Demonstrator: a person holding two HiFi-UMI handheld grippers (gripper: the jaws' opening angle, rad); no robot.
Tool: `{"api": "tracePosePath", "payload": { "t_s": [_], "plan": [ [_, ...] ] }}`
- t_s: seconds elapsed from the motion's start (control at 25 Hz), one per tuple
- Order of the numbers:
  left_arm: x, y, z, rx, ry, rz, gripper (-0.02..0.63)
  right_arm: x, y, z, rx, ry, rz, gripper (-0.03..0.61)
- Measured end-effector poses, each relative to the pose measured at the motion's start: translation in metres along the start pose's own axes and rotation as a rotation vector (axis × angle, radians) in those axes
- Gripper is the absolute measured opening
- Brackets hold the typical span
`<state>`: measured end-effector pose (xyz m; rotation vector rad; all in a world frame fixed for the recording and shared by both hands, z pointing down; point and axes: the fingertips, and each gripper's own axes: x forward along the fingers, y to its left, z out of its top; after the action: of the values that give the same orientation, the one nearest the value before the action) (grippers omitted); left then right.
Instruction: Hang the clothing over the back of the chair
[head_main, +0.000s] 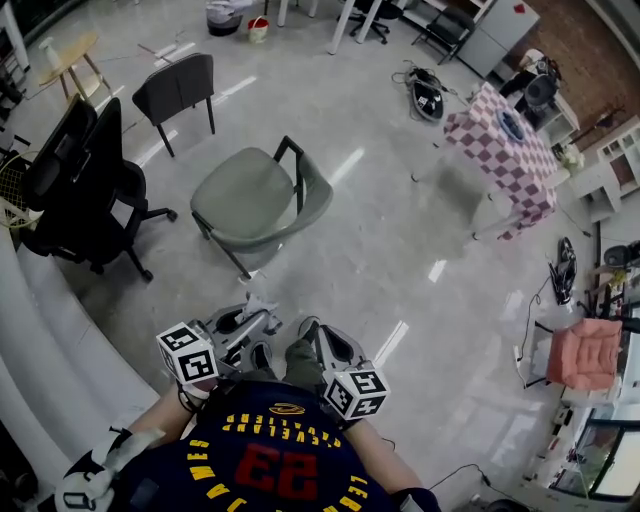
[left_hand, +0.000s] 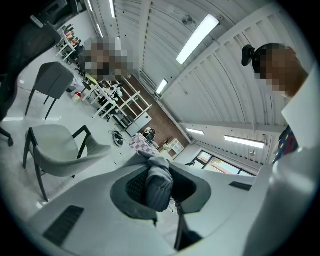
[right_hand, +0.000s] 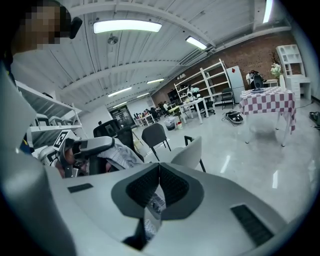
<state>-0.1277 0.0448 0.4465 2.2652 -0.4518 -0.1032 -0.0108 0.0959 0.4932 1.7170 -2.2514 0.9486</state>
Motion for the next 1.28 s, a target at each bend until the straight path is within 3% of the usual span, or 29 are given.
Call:
{"api": "tracePosePath", "payload": {
  "t_s": [0.24,0.44,0.68,0.84,1.04,1.28],
  "plan": [
    [0.01,0.007,0.013,0.011,-0.008,0.028,0.064,0.022,-0.009,0.011,0.025,-0.004,0.04,0.009],
    [0.022,0.015,0.029,0.033,-0.032,0.071,0.064,0.048,-0.014,0.035,-0.017,0.001,0.114,0.009],
    [0.055,0.026,0.06,0.04,-0.089,0.121,0.064,0.076,-0.046,0.063,-0.007,0.015,0.161,0.009],
    [0.075,0.023,0.097,0.063,-0.146,0.151,0.064,0.093,-0.067,0.08,-0.008,0.032,0.201,0.009],
    [0.094,0.015,0.151,0.149,-0.217,0.187,0.064,0.107,-0.098,0.101,0.028,0.024,0.221,0.009],
    [0.102,-0.005,0.214,0.246,-0.317,0.215,0.064,0.114,-0.127,0.158,0.054,-0.078,0.232,0.009]
  ]
}}
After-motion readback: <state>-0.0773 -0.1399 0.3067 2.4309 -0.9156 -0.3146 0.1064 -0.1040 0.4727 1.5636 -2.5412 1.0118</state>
